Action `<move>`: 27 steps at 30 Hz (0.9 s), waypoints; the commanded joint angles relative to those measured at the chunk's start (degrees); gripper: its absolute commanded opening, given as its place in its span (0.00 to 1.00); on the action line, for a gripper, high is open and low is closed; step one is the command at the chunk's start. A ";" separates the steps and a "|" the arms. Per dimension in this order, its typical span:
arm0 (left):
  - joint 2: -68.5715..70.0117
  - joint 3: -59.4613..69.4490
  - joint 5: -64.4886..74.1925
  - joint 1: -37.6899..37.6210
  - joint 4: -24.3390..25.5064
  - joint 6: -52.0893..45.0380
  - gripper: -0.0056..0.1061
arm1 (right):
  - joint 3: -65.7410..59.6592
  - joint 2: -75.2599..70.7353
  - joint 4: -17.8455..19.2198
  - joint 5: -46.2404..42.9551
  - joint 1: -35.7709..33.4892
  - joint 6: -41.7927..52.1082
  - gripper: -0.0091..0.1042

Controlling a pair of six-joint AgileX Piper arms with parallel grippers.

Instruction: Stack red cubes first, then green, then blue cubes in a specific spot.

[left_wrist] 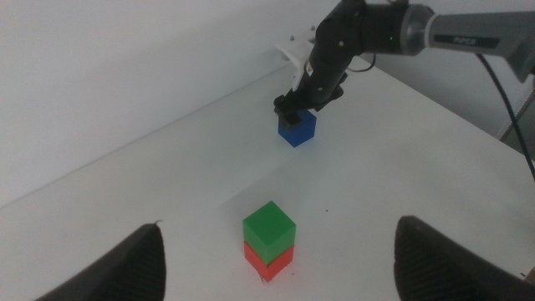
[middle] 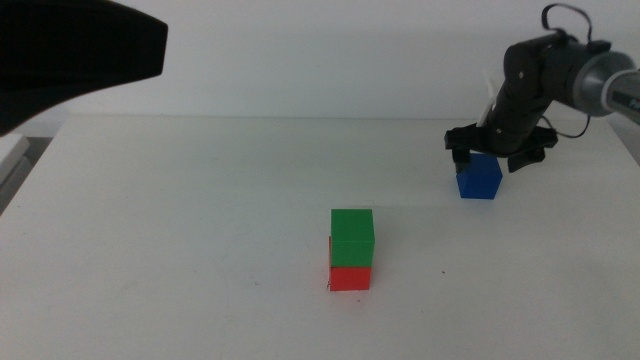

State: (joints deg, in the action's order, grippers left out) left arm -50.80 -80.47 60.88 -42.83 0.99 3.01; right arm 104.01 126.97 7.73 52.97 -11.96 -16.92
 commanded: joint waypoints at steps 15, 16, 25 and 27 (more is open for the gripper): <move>0.29 0.43 -0.37 0.08 0.15 0.20 0.89 | -14.89 -18.35 2.55 -0.13 -8.93 -6.65 0.06; 0.29 0.43 -0.37 0.08 0.15 0.20 0.89 | -16.00 -19.57 2.35 1.53 -10.49 -8.47 0.06; 0.29 0.43 -0.37 0.08 1.10 0.20 0.89 | -11.15 -22.19 8.92 12.67 -29.62 -25.90 0.06; 0.29 0.43 -0.37 0.08 1.10 0.20 0.89 | -9.59 -21.36 6.96 11.90 -30.42 -27.02 0.06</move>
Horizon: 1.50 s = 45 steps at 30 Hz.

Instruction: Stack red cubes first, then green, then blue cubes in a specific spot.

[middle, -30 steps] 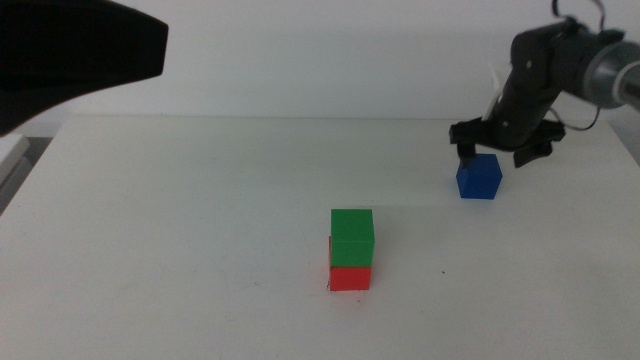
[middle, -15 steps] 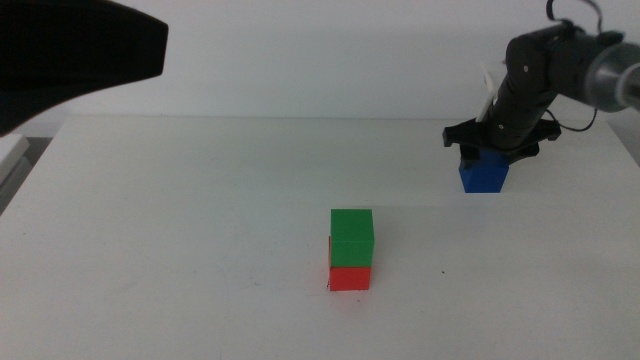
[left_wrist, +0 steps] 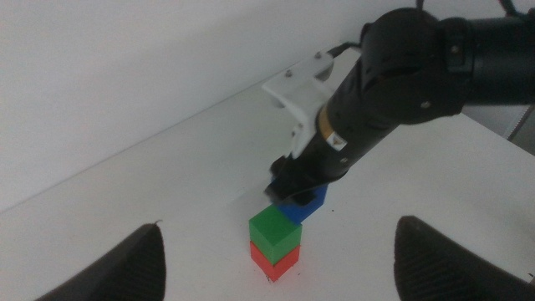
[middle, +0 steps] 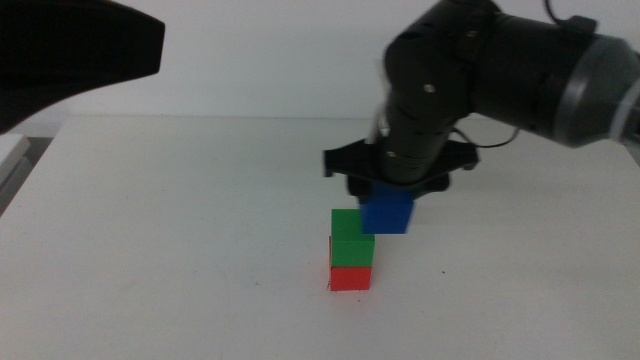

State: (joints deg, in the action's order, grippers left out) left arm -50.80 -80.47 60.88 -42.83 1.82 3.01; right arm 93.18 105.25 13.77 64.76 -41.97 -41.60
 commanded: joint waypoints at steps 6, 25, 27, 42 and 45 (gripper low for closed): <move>0.29 0.43 -0.37 0.08 0.28 0.20 0.89 | 8.38 3.67 2.00 3.45 -2.72 -3.78 0.06; 0.29 0.43 -0.37 0.08 0.70 0.20 0.89 | 10.94 8.50 2.41 5.20 -4.32 -5.05 0.06; 0.29 0.43 -0.37 0.08 0.70 0.20 0.89 | 10.94 8.63 2.41 5.20 -4.32 -5.05 0.06; 0.29 0.43 -0.37 0.08 0.70 0.20 0.89 | 10.00 -1.12 5.19 5.17 -3.81 -3.74 0.89; 0.29 0.43 -0.37 0.08 0.70 0.20 0.89 | 3.31 -11.62 6.50 4.72 -3.01 2.01 0.89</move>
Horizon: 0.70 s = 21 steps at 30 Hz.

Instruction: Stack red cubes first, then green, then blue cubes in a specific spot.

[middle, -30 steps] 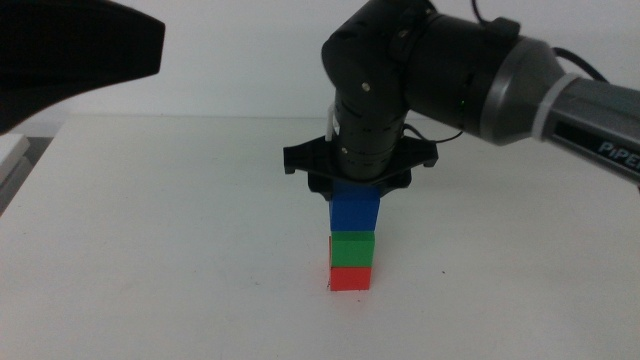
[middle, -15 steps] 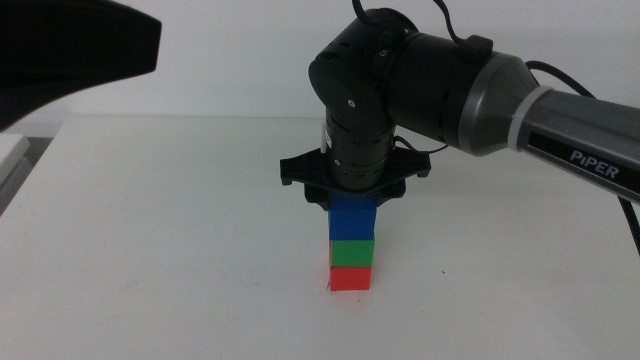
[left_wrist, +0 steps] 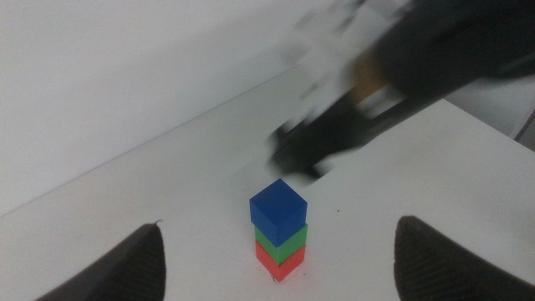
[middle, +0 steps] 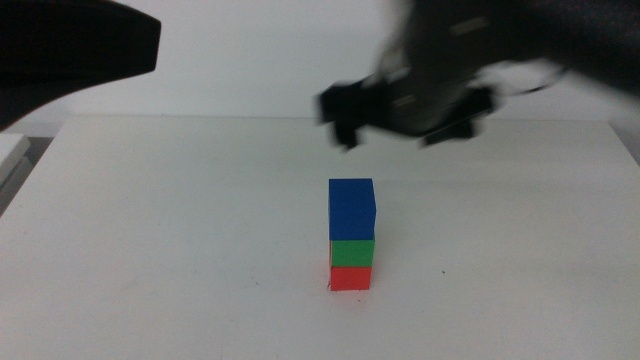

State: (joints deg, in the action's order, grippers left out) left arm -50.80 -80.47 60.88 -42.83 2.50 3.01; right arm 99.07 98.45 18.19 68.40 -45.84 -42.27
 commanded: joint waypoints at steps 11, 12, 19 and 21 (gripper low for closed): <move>0.29 0.43 -0.37 0.08 0.01 0.20 0.89 | -40.91 -49.21 -9.20 -21.19 30.41 26.51 0.89; 0.29 0.43 -0.37 0.08 0.01 0.20 0.89 | -43.05 -51.15 -12.33 -23.11 33.91 30.75 0.89; 0.29 0.43 -0.37 0.08 0.62 0.20 0.89 | -48.30 -54.11 -21.94 -29.29 37.75 42.27 0.89; 0.29 0.43 -0.37 0.08 2.06 0.20 0.89 | -48.30 -54.11 -21.79 -29.29 37.75 42.27 0.89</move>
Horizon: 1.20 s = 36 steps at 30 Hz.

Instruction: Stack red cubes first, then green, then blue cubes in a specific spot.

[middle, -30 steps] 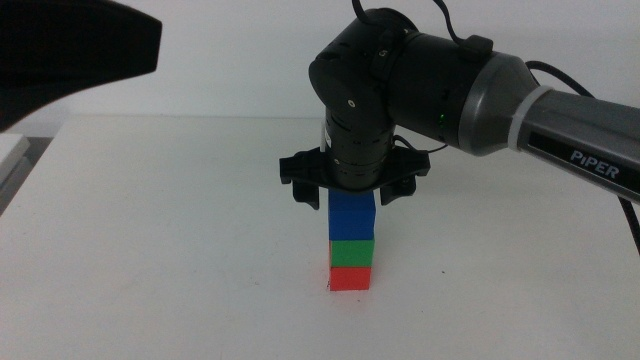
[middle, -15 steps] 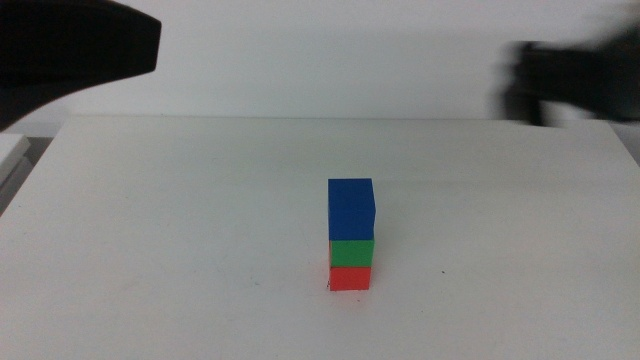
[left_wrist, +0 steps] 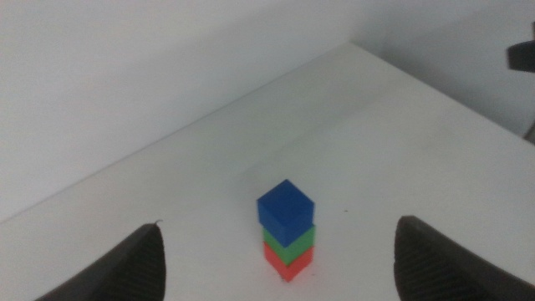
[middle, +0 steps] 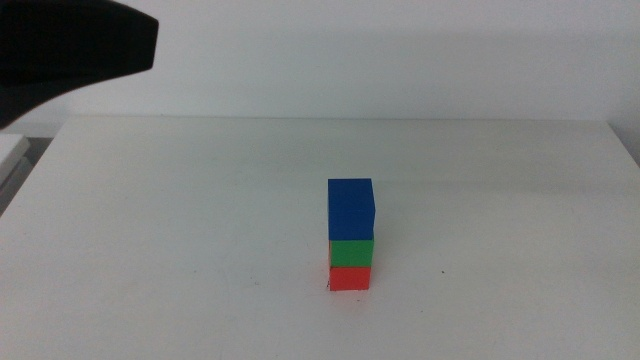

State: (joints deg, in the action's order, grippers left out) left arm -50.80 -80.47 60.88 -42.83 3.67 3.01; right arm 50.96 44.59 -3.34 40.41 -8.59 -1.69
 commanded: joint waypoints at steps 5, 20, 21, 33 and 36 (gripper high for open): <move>0.29 0.43 -0.37 0.08 1.90 0.20 0.89 | -0.19 -0.25 -0.69 -1.20 0.50 1.69 0.89; 2.24 6.76 -6.08 0.78 6.23 0.20 0.89 | -2.19 -1.50 -2.01 -3.21 0.50 1.69 0.89; 3.47 9.57 -8.36 1.73 5.11 0.20 0.89 | -4.28 -3.20 -1.88 -6.04 0.50 1.69 0.89; 27.49 55.94 -37.81 25.22 -3.67 0.20 0.89 | -37.33 -28.91 1.76 -22.40 0.60 1.69 0.89; 35.49 63.09 -38.08 30.20 -6.59 0.20 0.89 | -41.56 -34.57 2.07 -22.49 0.60 1.69 0.89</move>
State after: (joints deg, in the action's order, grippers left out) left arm -18.34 -20.39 24.64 -14.79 -1.37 3.01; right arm 11.18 12.37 -2.07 19.27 -8.50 -0.54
